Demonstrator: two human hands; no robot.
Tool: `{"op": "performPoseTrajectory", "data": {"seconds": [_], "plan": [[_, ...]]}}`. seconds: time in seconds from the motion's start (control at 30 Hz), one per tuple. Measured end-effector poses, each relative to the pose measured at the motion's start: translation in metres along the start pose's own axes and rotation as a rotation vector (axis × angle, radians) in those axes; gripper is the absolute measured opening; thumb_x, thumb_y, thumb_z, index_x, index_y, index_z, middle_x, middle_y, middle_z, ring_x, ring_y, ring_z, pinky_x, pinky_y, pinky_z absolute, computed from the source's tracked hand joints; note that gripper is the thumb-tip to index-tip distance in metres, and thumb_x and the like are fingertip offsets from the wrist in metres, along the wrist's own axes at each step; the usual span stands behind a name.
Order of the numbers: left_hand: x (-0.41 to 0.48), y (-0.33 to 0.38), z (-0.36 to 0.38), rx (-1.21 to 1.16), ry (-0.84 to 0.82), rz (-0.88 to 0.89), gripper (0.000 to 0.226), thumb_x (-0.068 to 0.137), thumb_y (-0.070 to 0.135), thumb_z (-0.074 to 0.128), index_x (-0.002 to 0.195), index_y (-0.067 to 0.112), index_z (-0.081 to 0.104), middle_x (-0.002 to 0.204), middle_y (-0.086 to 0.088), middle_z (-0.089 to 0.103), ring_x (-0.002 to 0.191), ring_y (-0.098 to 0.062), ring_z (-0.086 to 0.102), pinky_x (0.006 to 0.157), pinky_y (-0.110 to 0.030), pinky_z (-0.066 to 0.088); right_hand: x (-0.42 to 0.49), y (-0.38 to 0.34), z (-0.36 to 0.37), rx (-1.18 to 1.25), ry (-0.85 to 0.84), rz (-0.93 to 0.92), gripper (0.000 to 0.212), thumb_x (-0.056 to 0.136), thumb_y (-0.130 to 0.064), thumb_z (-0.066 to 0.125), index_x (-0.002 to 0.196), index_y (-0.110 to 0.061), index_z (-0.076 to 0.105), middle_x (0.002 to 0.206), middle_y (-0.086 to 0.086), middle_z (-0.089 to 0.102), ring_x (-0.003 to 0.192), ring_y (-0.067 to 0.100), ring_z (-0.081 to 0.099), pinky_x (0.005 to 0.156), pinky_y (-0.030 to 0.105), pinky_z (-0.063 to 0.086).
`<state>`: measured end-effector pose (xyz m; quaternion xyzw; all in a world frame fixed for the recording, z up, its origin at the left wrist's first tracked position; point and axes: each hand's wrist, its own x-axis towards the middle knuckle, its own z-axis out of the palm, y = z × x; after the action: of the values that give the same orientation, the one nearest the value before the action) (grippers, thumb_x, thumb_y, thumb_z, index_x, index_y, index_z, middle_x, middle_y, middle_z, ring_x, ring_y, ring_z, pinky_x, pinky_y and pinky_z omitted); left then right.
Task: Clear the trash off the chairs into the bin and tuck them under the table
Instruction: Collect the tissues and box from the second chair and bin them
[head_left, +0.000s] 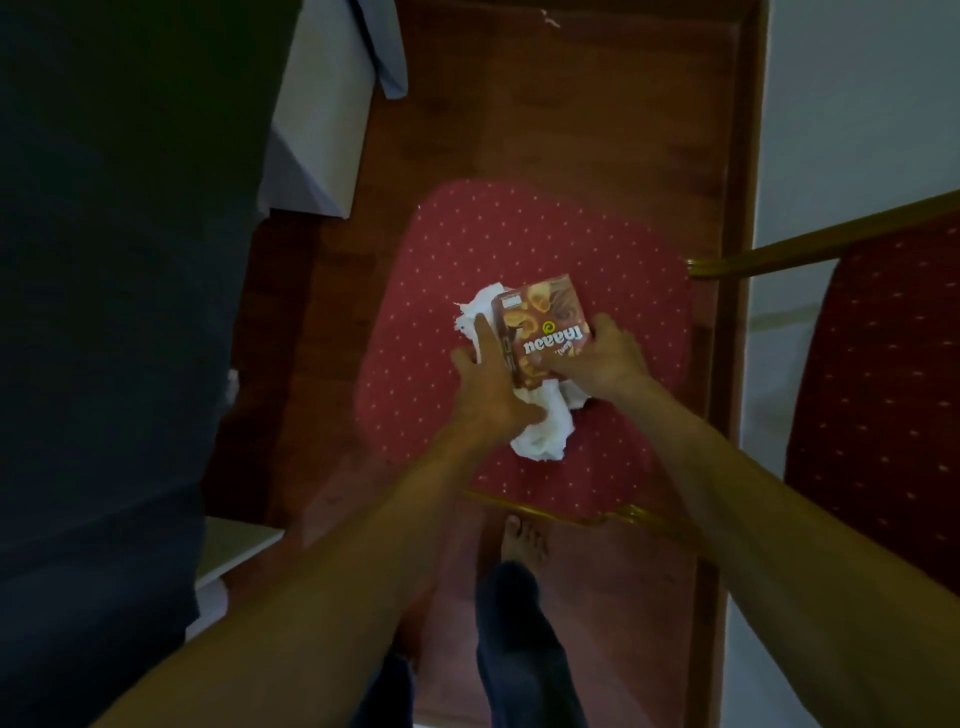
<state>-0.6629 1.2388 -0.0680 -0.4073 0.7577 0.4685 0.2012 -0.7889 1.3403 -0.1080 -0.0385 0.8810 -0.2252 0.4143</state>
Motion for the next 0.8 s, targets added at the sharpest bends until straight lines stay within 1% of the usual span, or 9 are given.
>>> {"op": "performPoseTrajectory", "data": {"seconds": [0.07, 0.13, 0.23, 0.3, 0.37, 0.43, 0.57, 0.7, 0.8], "plan": [[0.010, -0.001, 0.012, 0.077, 0.006, 0.016, 0.125, 0.073, 0.019, 0.085, 0.158, 0.018, -0.007, 0.152, -0.022, 0.016, 0.131, -0.037, 0.044, 0.094, -0.034, 0.044, 0.003, 0.013, -0.002, 0.074, -0.003, 0.017, 0.087, 0.049, -0.067, 0.088, 0.118, -0.020, 0.064, 0.117, 0.002, 0.073, 0.105, 0.024, 0.069, 0.084, 0.036, 0.056], [0.017, -0.006, 0.018, 0.159, 0.017, 0.027, 0.096, 0.079, 0.016, 0.078, 0.155, 0.012, 0.018, 0.149, -0.022, 0.032, 0.129, -0.038, 0.046, 0.098, -0.037, 0.043, 0.003, 0.022, -0.009, 0.184, -0.002, 0.042, 0.082, 0.045, -0.064, 0.091, 0.112, -0.022, 0.068, 0.107, -0.003, 0.076, 0.096, 0.019, 0.072, 0.079, 0.033, 0.058], [0.026, -0.020, 0.017, 0.184, 0.082, 0.161, 0.038, 0.088, 0.009, 0.063, 0.126, 0.002, 0.058, 0.119, -0.017, 0.064, 0.106, -0.029, 0.064, 0.076, -0.026, 0.045, 0.001, 0.032, -0.024, 0.466, 0.046, 0.051, 0.078, 0.045, -0.049, 0.095, 0.110, -0.015, 0.070, 0.102, 0.002, 0.079, 0.089, 0.020, 0.077, 0.074, 0.035, 0.062], [0.029, -0.027, 0.011, 0.205, 0.110, 0.238, 0.017, 0.086, 0.007, 0.059, 0.098, 0.000, 0.069, 0.089, -0.012, 0.071, 0.079, -0.020, 0.067, 0.060, -0.024, 0.047, -0.002, 0.038, -0.037, 0.650, 0.079, 0.036, 0.070, 0.053, -0.042, 0.095, 0.112, -0.011, 0.074, 0.102, 0.005, 0.081, 0.091, 0.023, 0.079, 0.076, 0.036, 0.063], [0.030, -0.029, 0.001, 0.195, 0.136, 0.287, 0.015, 0.081, 0.005, 0.057, 0.081, -0.001, 0.070, 0.070, -0.009, 0.068, 0.062, -0.020, 0.064, 0.054, -0.029, 0.049, -0.009, 0.040, -0.048, 0.800, 0.040, 0.017, 0.049, 0.069, -0.032, 0.092, 0.111, -0.012, 0.077, 0.104, 0.006, 0.081, 0.096, 0.025, 0.078, 0.088, 0.044, 0.062], [0.032, -0.028, -0.007, 0.187, 0.166, 0.349, 0.019, 0.076, 0.009, 0.055, 0.078, -0.001, 0.071, 0.070, -0.010, 0.067, 0.064, -0.024, 0.064, 0.053, -0.026, 0.043, -0.018, 0.035, -0.053, 0.895, -0.068, 0.028, 0.040, 0.080, -0.030, 0.086, 0.114, -0.010, 0.077, 0.109, 0.009, 0.080, 0.101, 0.028, 0.077, 0.095, 0.047, 0.059], [0.044, -0.020, -0.015, 0.254, 0.216, 0.382, 0.030, 0.080, 0.023, 0.065, 0.106, 0.010, 0.074, 0.117, -0.013, 0.065, 0.106, -0.030, 0.060, 0.083, -0.034, 0.050, -0.031, 0.018, -0.040, 0.976, -0.216, 0.071, 0.049, 0.086, -0.031, 0.079, 0.126, -0.003, 0.070, 0.116, 0.014, 0.077, 0.091, 0.026, 0.077, 0.080, 0.038, 0.060], [0.041, -0.007, -0.010, -0.096, 0.026, 0.263, 0.030, 0.080, 0.035, 0.061, 0.098, 0.012, 0.069, 0.102, -0.006, 0.075, 0.093, -0.026, 0.071, 0.074, -0.036, 0.057, -0.036, 0.000, -0.015, 1.069, -0.404, 0.148, 0.051, 0.091, -0.036, 0.072, 0.132, -0.006, 0.068, 0.125, 0.015, 0.073, 0.101, 0.032, 0.072, 0.098, 0.048, 0.054], [0.030, -0.014, -0.014, -0.429, 0.046, 0.163, 0.023, 0.084, 0.014, 0.066, 0.106, 0.008, 0.067, 0.096, -0.006, 0.074, 0.087, -0.024, 0.072, 0.070, -0.038, 0.061, -0.046, -0.012, -0.004, 1.200, -0.482, 0.177, 0.050, 0.095, -0.030, 0.066, 0.136, -0.002, 0.063, 0.120, 0.015, 0.072, 0.097, 0.029, 0.072, 0.096, 0.044, 0.056]]}}
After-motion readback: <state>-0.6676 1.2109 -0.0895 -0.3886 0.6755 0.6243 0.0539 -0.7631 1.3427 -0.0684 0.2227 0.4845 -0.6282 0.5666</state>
